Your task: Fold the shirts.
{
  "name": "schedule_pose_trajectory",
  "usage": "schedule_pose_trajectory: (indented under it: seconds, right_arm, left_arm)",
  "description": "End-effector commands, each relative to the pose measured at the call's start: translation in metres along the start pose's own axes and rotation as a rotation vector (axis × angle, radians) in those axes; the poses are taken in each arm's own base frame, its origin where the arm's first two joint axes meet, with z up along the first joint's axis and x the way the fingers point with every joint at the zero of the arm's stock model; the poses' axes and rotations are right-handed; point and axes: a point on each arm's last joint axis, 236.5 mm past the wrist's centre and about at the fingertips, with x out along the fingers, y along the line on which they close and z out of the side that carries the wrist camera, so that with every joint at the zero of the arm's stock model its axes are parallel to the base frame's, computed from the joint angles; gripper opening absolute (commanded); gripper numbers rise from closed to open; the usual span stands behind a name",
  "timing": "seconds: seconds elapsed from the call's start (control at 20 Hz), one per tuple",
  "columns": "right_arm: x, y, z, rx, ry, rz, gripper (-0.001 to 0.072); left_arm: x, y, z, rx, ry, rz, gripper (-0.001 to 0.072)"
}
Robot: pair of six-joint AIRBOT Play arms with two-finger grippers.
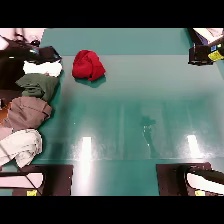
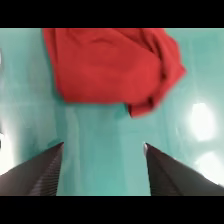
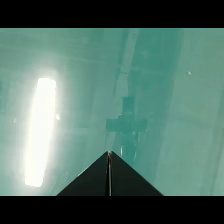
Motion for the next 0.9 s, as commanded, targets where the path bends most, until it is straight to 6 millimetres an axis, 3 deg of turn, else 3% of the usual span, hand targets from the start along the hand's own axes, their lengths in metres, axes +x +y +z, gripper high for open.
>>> schedule_pose_trajectory:
  seconds: [0.0,0.1,0.25,0.55,0.6,0.65,0.7,0.8,0.85]
  right_arm:
    - [0.001,0.004,0.001,-0.007,-0.002,0.005,0.0019]
    - [0.001,0.003,0.0,-0.006,-0.002,0.005,0.0019]
    - [0.001,0.003,0.001,-0.006,-0.002,0.004,0.0019]
    - [0.001,0.003,0.002,-0.006,-0.008,0.005,0.0019]
    - [0.001,0.003,0.002,-0.006,-0.008,0.005,0.0019]
    - [0.001,0.003,0.002,-0.006,-0.008,0.005,0.0019]
    - [0.001,0.003,0.002,-0.006,-0.009,0.005,0.002]
    - [0.0,0.004,0.003,-0.007,-0.011,0.005,0.0019]
    - [-0.001,0.004,0.005,-0.007,-0.019,0.005,0.0019]
  left_arm:
    - [0.084,0.023,-0.015,-0.086,-0.001,-0.001,0.0595]
    - [0.116,0.034,-0.036,-0.116,0.043,-0.011,0.0595]
    - [0.147,0.039,-0.055,-0.159,0.072,-0.041,0.0595]
    - [0.167,0.044,-0.044,-0.265,-0.011,-0.062,0.0591]
    - [0.167,0.044,-0.043,-0.271,-0.014,-0.065,0.047]
    - [0.166,0.041,-0.042,-0.285,-0.014,-0.077,0.0196]
    - [0.164,0.033,-0.04,-0.303,-0.006,-0.107,0.0034]
    - [0.15,0.005,-0.026,-0.299,0.02,-0.197,0.0024]
    - [0.134,-0.016,-0.01,-0.236,0.015,-0.259,0.0024]
